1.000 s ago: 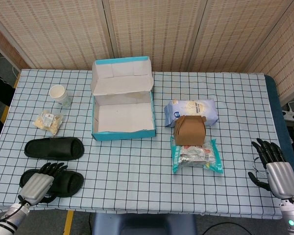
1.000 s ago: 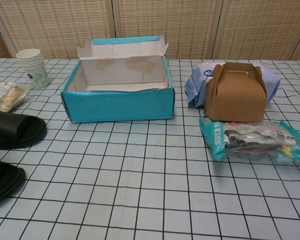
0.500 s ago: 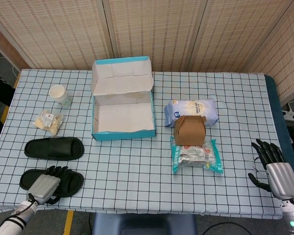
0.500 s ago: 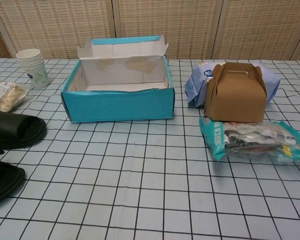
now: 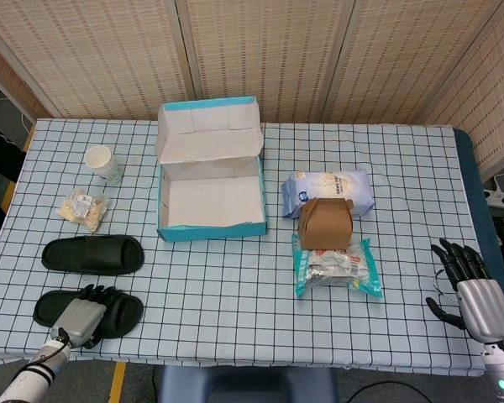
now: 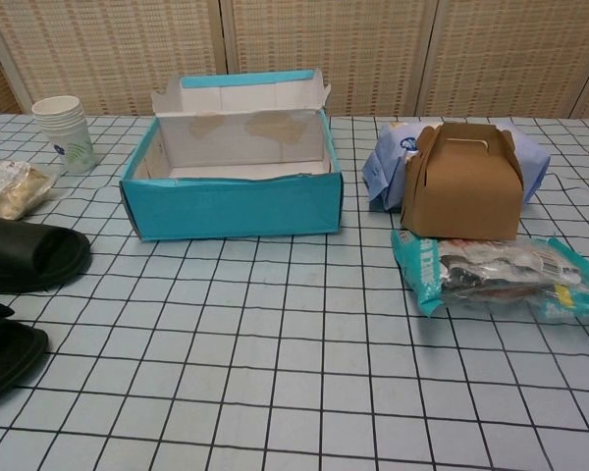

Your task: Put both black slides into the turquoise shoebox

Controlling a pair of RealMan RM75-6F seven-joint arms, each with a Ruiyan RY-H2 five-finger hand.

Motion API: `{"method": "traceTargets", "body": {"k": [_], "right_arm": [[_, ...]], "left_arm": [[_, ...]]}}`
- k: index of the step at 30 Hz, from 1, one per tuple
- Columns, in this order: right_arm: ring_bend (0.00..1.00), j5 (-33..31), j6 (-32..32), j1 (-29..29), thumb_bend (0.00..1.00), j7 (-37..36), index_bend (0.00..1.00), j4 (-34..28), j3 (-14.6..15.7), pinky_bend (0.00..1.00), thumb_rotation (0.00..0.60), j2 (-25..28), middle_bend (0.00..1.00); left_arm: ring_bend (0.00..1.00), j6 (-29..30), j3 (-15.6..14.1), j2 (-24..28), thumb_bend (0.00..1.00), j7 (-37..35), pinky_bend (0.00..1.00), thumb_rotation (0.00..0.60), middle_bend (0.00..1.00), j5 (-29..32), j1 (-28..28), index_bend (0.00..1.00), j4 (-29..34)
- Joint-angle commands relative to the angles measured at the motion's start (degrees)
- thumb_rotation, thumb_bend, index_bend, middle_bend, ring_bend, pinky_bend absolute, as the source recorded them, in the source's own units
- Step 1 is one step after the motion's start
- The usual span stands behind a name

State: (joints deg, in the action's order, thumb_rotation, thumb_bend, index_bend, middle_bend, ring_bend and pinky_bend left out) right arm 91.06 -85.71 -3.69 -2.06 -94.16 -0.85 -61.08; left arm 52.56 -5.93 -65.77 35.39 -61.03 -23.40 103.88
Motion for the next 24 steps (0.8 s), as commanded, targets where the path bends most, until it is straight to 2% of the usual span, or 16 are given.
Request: {"method": "traceTargets", "body": {"k": [1,5,8,10,13,18,24], "right_arm": [[0.00,-0.01,0.05,0.00,0.18,0.05,0.00,-0.06,0.03,0.00,0.600,0.03,0.00],[0.00,-0.24,0.40,-0.09,0.18,0.17,0.00,-0.09,0.02,0.00,0.600,0.04,0.00],[0.00,-0.50,0.72,-0.18,0.18,0.31,0.00,-0.21,-0.01,0.00,0.600,0.03,0.00],[0.00,-0.58,0.77,-0.19,0.18,0.43,0.00,-0.26,-0.03,0.00,0.600,0.00,0.00],[0.00,-0.79,0.99,-0.20,0.18,0.62,0.00,-0.33,0.00,0.00,0.600,-0.01,0.00],[0.00,-1.01,1.34,-0.25,0.18,0.96,0.00,-0.52,0.05,0.00,0.600,-0.05,0.00],[0.00,-1.11,1.75,-0.33,0.18,1.33,0.00,-0.77,0.17,0.00,0.600,-0.08,0.00]], "left_arm": [[0.00,-0.09,-0.58,-0.82,0.30,1.01,0.00,0.600,0.00,2.54,-0.68,0.00,-0.52],[0.00,0.13,-0.49,-1.84,0.31,0.42,0.06,0.600,0.03,3.68,-1.12,0.01,-2.04],[0.11,1.04,-0.30,-2.63,0.34,-1.48,0.15,0.600,0.21,2.21,-0.77,0.16,-2.92],[0.24,1.02,-0.44,-2.74,0.38,-2.80,0.24,0.600,0.36,1.19,-0.64,0.27,-3.06],[0.32,1.23,-0.54,-2.65,0.44,-4.93,0.32,0.600,0.47,-0.53,-0.40,0.37,-3.24],[0.40,3.01,-1.17,-1.43,0.53,-6.98,0.40,0.600,0.57,-3.88,0.42,0.47,-1.97],[0.41,7.29,-1.79,0.57,0.54,-5.86,0.41,0.600,0.57,-7.03,1.75,0.47,1.01]]}}
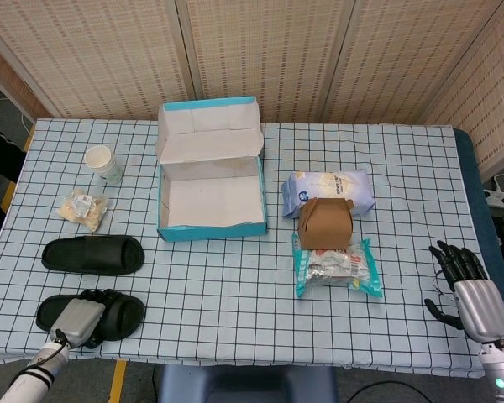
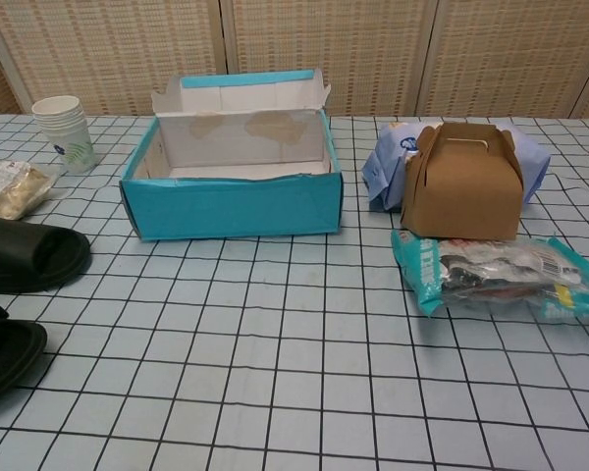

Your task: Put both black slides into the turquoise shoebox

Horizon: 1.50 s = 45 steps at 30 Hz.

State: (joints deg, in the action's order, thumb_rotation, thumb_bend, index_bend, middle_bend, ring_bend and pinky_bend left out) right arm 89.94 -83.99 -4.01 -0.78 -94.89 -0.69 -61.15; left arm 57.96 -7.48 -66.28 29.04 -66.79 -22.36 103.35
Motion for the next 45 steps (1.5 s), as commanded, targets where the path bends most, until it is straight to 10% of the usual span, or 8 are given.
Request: {"method": "traceTargets", "body": {"k": [1,13,24,32,45], "right_arm": [[0.00,0.03,0.05,-0.01,0.18,0.10,0.00,-0.06,0.04,0.00,0.600,0.01,0.00],[0.00,-0.28,0.64,-0.21,0.18,0.02,0.00,-0.16,0.05,0.00,0.600,0.23,0.00],[0.00,-1.07,0.85,-0.23,0.18,-0.42,0.00,0.07,-0.24,0.00,0.600,0.40,0.00],[0.00,-2.19,1.64,-0.53,0.18,0.33,0.00,0.21,-0.61,0.00,0.600,-0.02,0.00],[0.00,1.09,2.38,-4.61,0.18,-1.16,0.00,2.05,-2.92,0.00,0.600,-3.46,0.00]], "left_arm": [[0.41,2.79,-0.14,1.47,0.54,0.50,0.41,0.600,0.57,-1.90,0.93,0.47,2.14],[0.41,7.16,6.90,9.76,0.54,-8.53,0.46,0.600,0.57,-8.69,-1.58,0.47,12.04],[0.41,4.23,18.18,12.01,0.54,-6.53,0.47,0.600,0.56,3.81,-10.26,0.46,13.16],[0.41,-4.03,26.19,10.48,0.54,-5.02,0.48,0.600,0.56,20.03,-22.30,0.47,7.64],[0.41,-15.10,25.51,-4.57,0.54,1.06,0.47,0.600,0.56,35.95,-41.01,0.46,-14.24]]}}
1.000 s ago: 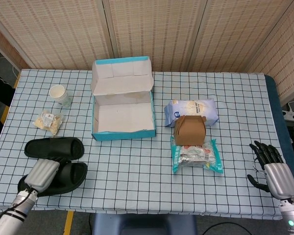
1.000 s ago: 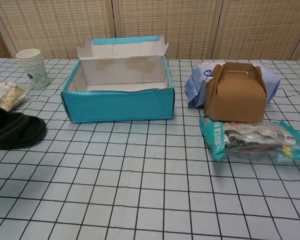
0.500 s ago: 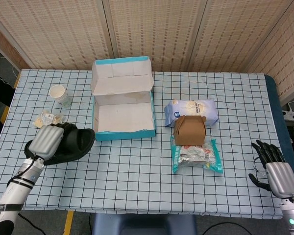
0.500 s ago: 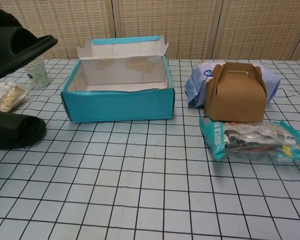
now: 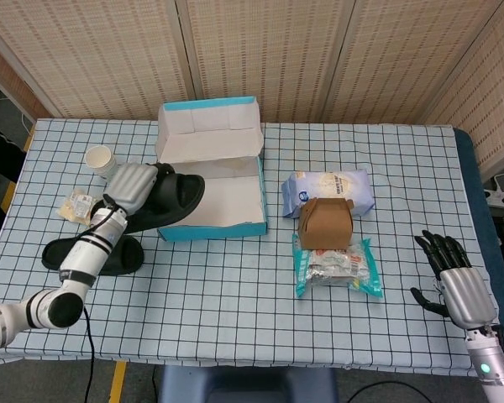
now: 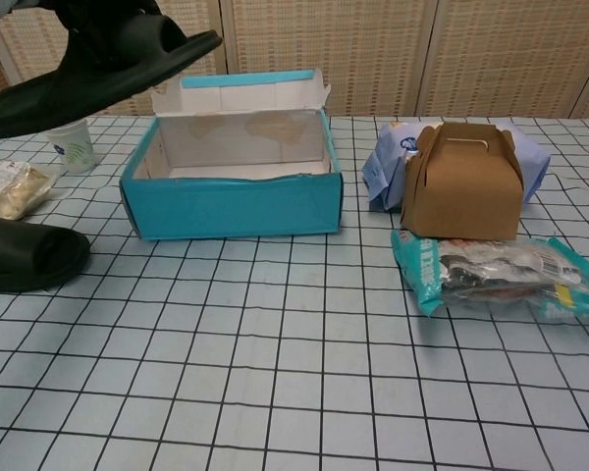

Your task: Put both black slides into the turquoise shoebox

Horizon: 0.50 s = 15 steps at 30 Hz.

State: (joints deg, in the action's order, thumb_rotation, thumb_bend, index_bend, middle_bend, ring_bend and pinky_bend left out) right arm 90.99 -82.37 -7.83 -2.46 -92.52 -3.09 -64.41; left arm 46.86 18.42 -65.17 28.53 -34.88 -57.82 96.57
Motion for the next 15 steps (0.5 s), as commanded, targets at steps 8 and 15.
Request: {"method": "traceTargets", "body": {"k": [8,15], "right_arm": [[0.00,-2.66,6.41,-7.31,0.18,2.77,0.00,-1.42,-5.20,0.00,0.600,-2.24,0.00],[0.00,-3.41,8.54,-16.68,0.18,9.22,0.00,0.62,-13.03,0.00,0.600,-8.03,0.00]], "left_arm": [[0.41,-13.01,-0.84,-15.71,0.54,-2.02,0.46,0.600,0.57,3.20,-12.80,0.47,-25.22],[0.41,-21.80,-1.86,-22.70,0.54,-6.65,0.45,0.600,0.57,2.20,-16.53,0.47,-40.26]]}}
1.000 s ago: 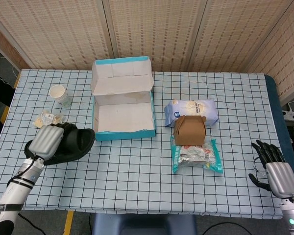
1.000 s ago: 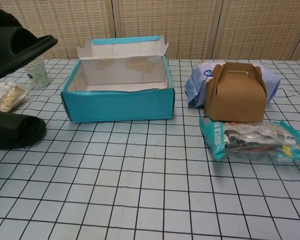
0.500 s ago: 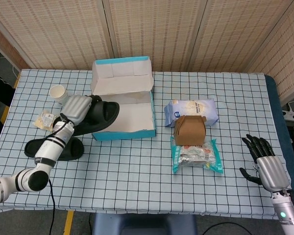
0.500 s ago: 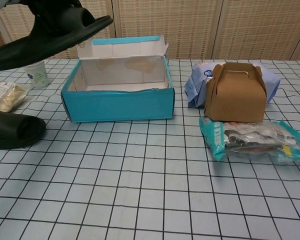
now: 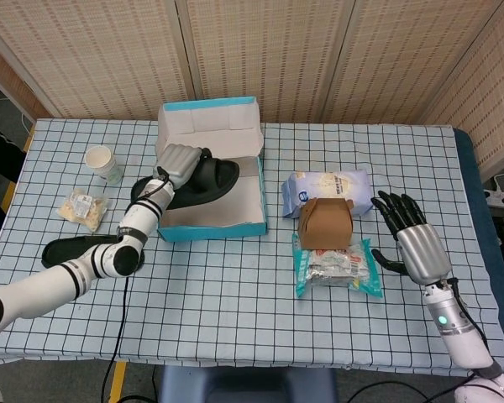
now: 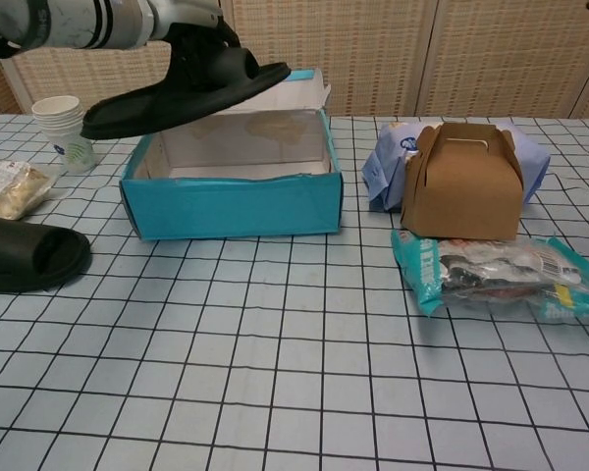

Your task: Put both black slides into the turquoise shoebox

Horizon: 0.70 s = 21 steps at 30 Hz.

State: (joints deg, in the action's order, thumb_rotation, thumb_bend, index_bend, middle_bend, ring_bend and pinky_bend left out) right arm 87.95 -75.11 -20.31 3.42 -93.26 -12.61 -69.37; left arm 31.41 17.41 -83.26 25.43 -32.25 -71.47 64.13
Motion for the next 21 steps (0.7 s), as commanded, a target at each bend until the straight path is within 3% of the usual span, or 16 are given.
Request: {"method": "traceTargets", "body": {"k": [1,8,21], "right_arm": [[0.00,-0.62,1.92,-5.77,0.18,4.61,0.02,2.14,-4.51,0.00,0.600,-4.11,0.00],[0.00,-4.59,9.80,-17.51,0.18,15.50,0.11,11.71,-9.07,0.00,0.600,-11.71,0.00],[0.00,-6.76,16.95,-27.78,0.18,16.14,0.17,24.78,-7.27,0.00,0.600,-21.56,0.00]], "left_arm": [[0.41,-7.67,-0.89,-5.14,0.54,-4.50,0.44,0.600,0.57,-0.42,-3.03,0.47,-9.19],[0.41,-16.10,-0.38,-6.93,0.53,-11.67,0.42,0.600,0.57,-2.90,-4.02,0.47,-15.76],[0.40,-21.40,0.81,-7.08,0.53,-20.90,0.41,0.600,0.57,-9.55,-5.29,0.47,-19.95]]}}
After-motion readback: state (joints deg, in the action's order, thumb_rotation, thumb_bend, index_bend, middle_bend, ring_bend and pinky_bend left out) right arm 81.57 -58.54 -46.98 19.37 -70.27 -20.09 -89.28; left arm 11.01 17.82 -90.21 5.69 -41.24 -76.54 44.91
